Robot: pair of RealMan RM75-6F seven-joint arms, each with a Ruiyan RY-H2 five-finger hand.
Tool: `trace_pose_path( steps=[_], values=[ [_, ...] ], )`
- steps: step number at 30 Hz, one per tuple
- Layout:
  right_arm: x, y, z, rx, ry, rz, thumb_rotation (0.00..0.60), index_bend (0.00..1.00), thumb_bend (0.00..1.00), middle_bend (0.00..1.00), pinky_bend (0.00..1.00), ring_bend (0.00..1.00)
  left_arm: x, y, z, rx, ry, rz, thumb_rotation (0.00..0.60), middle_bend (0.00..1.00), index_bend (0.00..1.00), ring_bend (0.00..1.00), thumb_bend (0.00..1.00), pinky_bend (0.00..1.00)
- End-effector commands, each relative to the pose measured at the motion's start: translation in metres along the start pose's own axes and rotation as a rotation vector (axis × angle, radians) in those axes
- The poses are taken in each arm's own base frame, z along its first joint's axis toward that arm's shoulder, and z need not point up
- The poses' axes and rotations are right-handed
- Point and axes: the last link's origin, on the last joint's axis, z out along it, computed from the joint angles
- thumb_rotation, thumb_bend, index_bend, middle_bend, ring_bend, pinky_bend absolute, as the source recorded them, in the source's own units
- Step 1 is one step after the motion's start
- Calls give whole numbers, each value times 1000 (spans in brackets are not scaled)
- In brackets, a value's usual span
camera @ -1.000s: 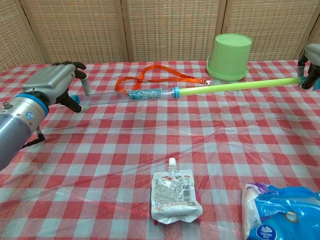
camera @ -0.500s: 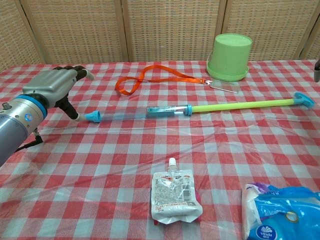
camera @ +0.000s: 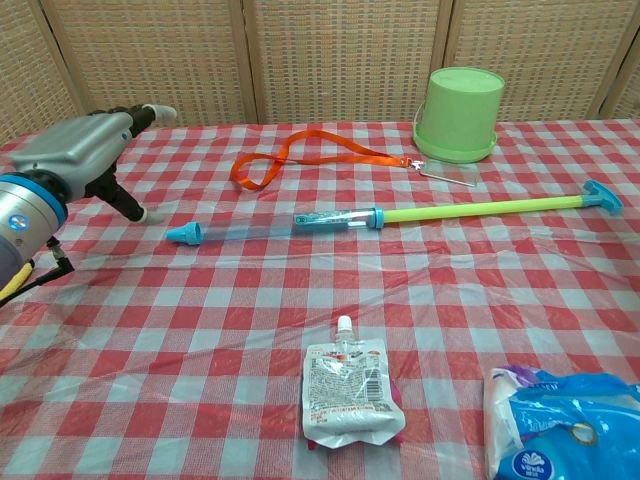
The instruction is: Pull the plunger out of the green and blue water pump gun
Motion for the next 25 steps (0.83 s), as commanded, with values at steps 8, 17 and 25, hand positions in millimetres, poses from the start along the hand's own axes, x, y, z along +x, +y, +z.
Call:
trace_pose_path(
  steps=[8, 17, 25],
  values=[
    [-3, 52, -61, 369, 173, 257, 600, 0, 167, 0, 0, 0, 41, -53, -75, -17, 46, -32, 600, 0, 0, 0, 70, 0],
    [-34, 95, -111, 530, 164, 302, 600, 0, 137, 0, 0, 0, 52, -93, -147, 1, 54, -5, 600, 0, 0, 0, 70, 0],
    [-45, 111, -140, 562, 134, 276, 600, 0, 137, 0, 0, 0, 41, -111, -193, 48, 38, -30, 600, 0, 0, 0, 70, 0]
  ],
)
